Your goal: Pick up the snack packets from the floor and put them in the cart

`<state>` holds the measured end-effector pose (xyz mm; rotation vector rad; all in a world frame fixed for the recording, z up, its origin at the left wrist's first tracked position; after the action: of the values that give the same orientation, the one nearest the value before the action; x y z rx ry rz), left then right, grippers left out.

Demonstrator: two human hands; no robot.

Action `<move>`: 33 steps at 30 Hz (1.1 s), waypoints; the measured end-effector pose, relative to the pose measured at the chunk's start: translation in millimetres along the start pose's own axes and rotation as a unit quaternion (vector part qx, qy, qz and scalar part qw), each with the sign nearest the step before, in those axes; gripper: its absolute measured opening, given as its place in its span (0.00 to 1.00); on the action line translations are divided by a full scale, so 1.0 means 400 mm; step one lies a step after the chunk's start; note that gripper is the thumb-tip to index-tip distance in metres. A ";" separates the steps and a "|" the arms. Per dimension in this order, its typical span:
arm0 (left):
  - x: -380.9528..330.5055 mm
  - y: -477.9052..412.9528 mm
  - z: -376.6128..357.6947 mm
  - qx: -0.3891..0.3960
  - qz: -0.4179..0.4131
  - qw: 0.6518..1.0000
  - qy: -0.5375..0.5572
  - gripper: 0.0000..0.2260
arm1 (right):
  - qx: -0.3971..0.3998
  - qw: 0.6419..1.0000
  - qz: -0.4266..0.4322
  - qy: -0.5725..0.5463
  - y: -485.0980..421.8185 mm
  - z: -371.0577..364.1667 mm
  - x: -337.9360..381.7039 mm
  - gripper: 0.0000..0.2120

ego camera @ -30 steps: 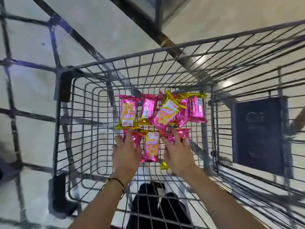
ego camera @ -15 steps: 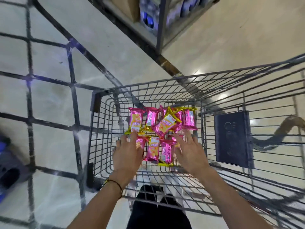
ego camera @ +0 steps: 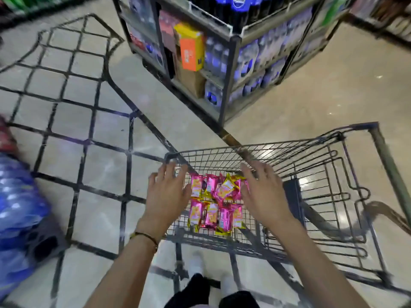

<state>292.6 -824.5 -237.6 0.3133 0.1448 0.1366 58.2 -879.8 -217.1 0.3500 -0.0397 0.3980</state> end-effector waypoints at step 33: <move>0.054 1.822 -0.105 -0.224 0.633 0.741 0.023 0.24 | -0.044 0.748 0.656 0.089 1.041 -0.053 0.978 0.25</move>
<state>225.9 -122.2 -49.4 -0.1343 -0.0847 1.5313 257.1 -367.5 -59.9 0.1315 -0.1175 1.8402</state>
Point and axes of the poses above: each hand's wrist, its own y-axis away from the middle knuckle, its own z-axis out of the back of the hand, x = y × z, the point moved 5 cm from there along -y, towards the middle knuckle, and after that the axes turned 15 degrees about x, right-handed, at the moved point
